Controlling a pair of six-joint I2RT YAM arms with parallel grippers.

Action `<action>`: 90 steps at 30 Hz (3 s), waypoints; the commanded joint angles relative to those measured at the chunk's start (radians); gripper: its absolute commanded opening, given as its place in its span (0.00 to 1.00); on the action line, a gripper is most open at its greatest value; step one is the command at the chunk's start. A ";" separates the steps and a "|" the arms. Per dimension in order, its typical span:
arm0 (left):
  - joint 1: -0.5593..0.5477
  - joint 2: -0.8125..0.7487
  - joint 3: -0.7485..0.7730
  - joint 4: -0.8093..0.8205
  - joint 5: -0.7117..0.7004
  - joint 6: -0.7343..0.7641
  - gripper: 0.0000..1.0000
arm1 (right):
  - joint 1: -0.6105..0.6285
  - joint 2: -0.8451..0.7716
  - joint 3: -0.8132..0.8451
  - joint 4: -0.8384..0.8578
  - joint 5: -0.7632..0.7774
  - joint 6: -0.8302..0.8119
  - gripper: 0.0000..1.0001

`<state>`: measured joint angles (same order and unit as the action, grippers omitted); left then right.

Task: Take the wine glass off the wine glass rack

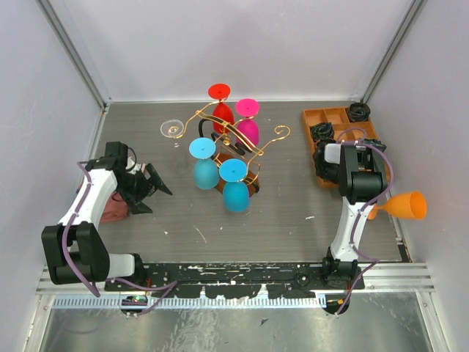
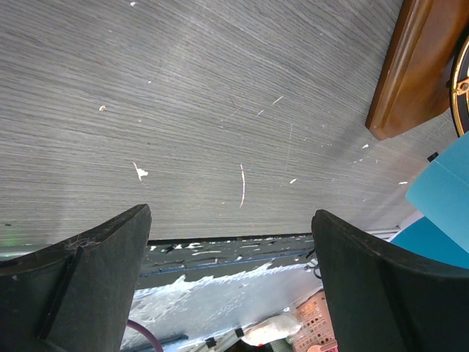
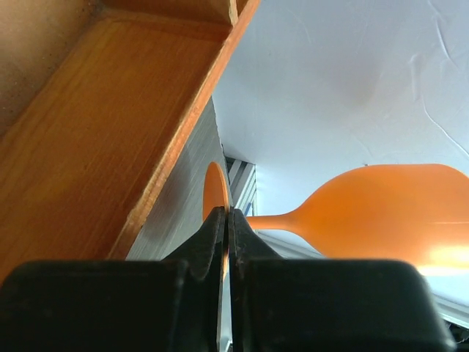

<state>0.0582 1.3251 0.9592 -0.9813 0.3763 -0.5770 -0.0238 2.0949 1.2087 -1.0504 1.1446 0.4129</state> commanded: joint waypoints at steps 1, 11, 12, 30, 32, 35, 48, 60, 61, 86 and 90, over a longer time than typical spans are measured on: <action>0.000 -0.009 -0.010 -0.003 0.013 0.006 0.98 | 0.007 0.082 0.002 0.121 -0.175 -0.049 0.01; 0.000 -0.003 -0.013 -0.004 0.012 0.003 0.98 | 0.019 0.102 0.008 0.148 -0.290 -0.109 0.01; 0.000 -0.002 -0.013 -0.004 0.013 0.002 0.98 | 0.027 0.101 0.007 0.142 -0.274 -0.100 0.01; 0.001 -0.038 -0.022 -0.012 0.020 0.003 0.98 | 0.100 -0.076 -0.049 0.169 -0.143 -0.036 0.01; 0.000 -0.035 -0.021 -0.012 0.022 0.003 0.98 | 0.099 -0.098 -0.051 0.161 -0.131 -0.037 0.00; 0.000 -0.035 -0.023 -0.013 0.020 0.003 0.98 | 0.100 -0.132 -0.036 0.140 -0.113 -0.035 0.01; 0.000 -0.045 -0.039 -0.003 0.022 -0.014 0.98 | 0.180 -0.173 0.149 0.013 -0.223 -0.068 0.01; 0.001 -0.047 -0.022 -0.042 -0.016 0.028 0.98 | 0.170 -0.005 0.216 0.132 -0.198 -0.032 0.00; 0.002 -0.047 -0.024 -0.042 -0.016 0.031 0.98 | 0.167 0.008 0.229 0.138 -0.195 -0.036 0.01; 0.002 -0.069 -0.020 -0.049 0.024 0.048 0.98 | 0.077 -0.135 0.008 0.072 -0.087 -0.009 0.01; 0.003 -0.088 -0.010 -0.079 0.011 0.071 0.98 | 0.071 -0.108 -0.046 0.077 -0.077 0.030 0.04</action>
<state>0.0582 1.2629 0.9268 -1.0191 0.3721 -0.5426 0.0425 2.0155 1.1980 -0.9802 1.0336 0.3702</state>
